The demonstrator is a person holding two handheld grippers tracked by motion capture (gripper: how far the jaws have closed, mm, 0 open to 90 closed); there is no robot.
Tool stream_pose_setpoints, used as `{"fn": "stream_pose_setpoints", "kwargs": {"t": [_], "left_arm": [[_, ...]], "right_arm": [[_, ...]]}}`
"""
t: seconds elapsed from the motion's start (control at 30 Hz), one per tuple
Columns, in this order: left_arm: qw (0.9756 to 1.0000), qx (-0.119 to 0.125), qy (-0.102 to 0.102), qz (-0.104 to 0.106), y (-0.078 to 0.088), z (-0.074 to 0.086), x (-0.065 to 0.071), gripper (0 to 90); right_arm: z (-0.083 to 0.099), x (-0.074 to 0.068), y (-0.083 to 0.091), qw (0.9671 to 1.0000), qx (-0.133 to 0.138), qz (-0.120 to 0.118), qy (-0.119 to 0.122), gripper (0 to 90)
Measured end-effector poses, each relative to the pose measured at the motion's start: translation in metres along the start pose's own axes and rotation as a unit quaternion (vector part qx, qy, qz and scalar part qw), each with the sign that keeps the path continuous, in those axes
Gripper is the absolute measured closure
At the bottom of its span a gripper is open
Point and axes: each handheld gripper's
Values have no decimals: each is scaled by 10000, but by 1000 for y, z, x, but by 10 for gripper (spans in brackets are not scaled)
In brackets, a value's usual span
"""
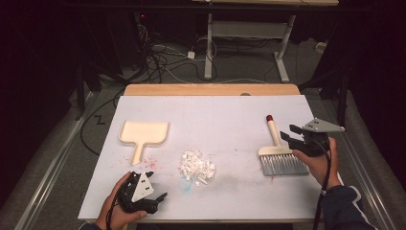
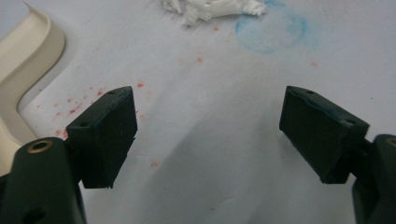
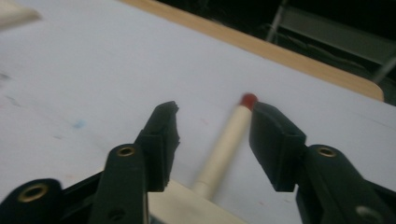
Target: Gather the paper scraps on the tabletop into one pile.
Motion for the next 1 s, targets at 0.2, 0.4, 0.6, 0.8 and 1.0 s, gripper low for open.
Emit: {"fn": "stream_pose_setpoints", "kwargs": {"t": [0.2,0.4,0.6,0.8,1.0], "left_arm": [[9999,22,-2,-115,-1,-3,-3,178],[9997,25,2,-231,-1,-3,-4,178],[9995,40,-49,-310,1,-4,-1,177],[9992,53,-103,-371,2,-2,0,176],[9992,33,-119,-367,0,-3,-1,176]], "right_arm": [[7,-18,35,9987,516,-4,47,367],[32,-42,55,9975,674,81,216,296],[51,-68,61,9966,556,-47,601,256],[52,-77,59,9963,450,-7,731,237],[51,-77,59,9963,460,43,728,236]]}}
Point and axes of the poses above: each handheld gripper's, and its own axes: y roughly backward along the jaws, z roughly out of its underside, x roughly to its right, and after that the axes turned 8 degrees about z, right-handed
